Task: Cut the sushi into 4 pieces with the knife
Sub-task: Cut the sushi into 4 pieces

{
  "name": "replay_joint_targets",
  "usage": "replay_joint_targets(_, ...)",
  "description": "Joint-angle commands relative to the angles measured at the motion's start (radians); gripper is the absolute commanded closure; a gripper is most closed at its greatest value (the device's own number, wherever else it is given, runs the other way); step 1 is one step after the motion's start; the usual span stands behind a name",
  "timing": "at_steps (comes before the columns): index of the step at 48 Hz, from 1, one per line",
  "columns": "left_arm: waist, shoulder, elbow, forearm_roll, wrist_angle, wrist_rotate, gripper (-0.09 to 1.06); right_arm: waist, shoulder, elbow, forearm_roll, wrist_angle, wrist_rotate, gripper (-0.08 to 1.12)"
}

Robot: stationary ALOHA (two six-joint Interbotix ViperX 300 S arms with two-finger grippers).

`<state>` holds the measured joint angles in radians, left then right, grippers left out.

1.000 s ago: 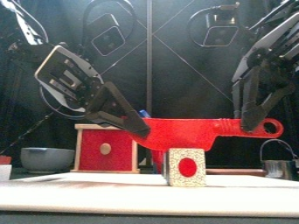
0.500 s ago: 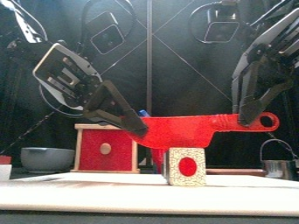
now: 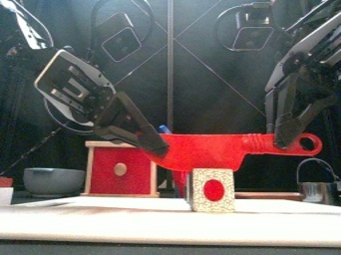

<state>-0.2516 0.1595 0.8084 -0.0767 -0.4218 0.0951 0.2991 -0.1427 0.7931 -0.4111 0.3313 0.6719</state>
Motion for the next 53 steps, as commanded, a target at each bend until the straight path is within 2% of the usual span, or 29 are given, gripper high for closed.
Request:
replay_joint_targets(1,-0.029,0.009,-0.005,0.011,0.005,0.006,0.91,-0.006,0.003,-0.008,0.0,-0.003,0.0,0.94)
replay_joint_targets(25,-0.028,0.054,-0.008,0.009,0.006,0.006,0.91,-0.012,0.055,-0.009,0.003,-0.015,0.002,0.94)
replay_joint_targets(34,-0.021,0.115,-0.005,0.003,0.009,0.005,0.91,-0.014,0.106,-0.011,0.003,-0.026,0.0,0.94)
replay_joint_targets(40,-0.02,0.167,-0.011,-0.003,0.034,0.003,0.91,-0.02,0.147,-0.011,0.003,-0.041,0.0,0.94)
replay_joint_targets(47,-0.003,0.189,-0.017,-0.008,0.048,0.003,0.91,-0.035,0.158,-0.009,0.002,-0.041,0.0,0.94)
replay_joint_targets(53,0.028,0.181,-0.015,-0.008,0.048,0.003,0.91,-0.048,0.149,-0.006,-0.003,-0.038,0.0,0.94)
